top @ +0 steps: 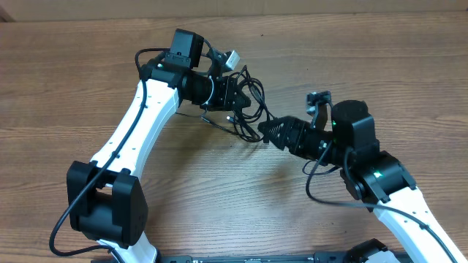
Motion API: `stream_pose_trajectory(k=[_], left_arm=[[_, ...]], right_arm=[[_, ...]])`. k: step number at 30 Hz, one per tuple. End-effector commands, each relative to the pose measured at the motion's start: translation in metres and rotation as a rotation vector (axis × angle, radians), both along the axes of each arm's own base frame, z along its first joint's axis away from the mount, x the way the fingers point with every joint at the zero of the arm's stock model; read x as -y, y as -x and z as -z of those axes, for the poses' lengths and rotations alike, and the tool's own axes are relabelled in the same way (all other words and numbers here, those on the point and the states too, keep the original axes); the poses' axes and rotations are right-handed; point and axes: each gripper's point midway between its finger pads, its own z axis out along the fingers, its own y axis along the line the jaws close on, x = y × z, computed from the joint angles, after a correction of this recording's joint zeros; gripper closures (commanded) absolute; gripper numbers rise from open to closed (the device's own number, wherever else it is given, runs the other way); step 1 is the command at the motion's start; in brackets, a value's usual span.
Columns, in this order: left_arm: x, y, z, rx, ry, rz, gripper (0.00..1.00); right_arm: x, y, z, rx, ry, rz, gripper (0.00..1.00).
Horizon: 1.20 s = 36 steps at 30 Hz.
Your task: Untangle cables
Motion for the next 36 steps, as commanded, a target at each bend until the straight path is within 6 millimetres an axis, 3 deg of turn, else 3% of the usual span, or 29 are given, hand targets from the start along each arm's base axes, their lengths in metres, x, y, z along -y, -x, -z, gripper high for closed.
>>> stream_pose_trajectory(k=[1, 6, 13, 26, 30, 35, 36], left_arm=[[0.011, 0.01, -0.032, 0.096, 0.137, 0.118, 0.96], [0.012, 0.012, -0.034, 0.109, 0.151, 0.137, 0.96], [0.012, 0.013, -0.034, 0.105, 0.151, 0.137, 0.96], [0.012, 0.014, -0.034, 0.123, 0.149, 0.152, 0.96], [0.018, 0.023, -0.048, 0.13, 0.243, 0.21, 0.96], [0.019, 0.025, -0.05, 0.128, 0.261, 0.22, 0.96], [0.019, 0.025, -0.051, 0.129, 0.263, 0.221, 0.96]], right_arm=[[0.003, -0.018, 0.023, -0.28, -0.105, 0.234, 0.44], [-0.004, -0.034, 0.054, -0.434, -0.141, 0.323, 0.47], [-0.008, -0.052, 0.076, -0.514, -0.176, 0.404, 0.5], [-0.008, -0.065, 0.071, -0.513, -0.229, 0.461, 0.49], [-0.01, -0.067, 0.067, -0.5, -0.246, 0.456, 0.5], [-0.014, -0.064, 0.066, -0.516, -0.256, 0.427, 0.72], [-0.015, -0.062, 0.065, -0.52, -0.258, 0.42, 0.8]])
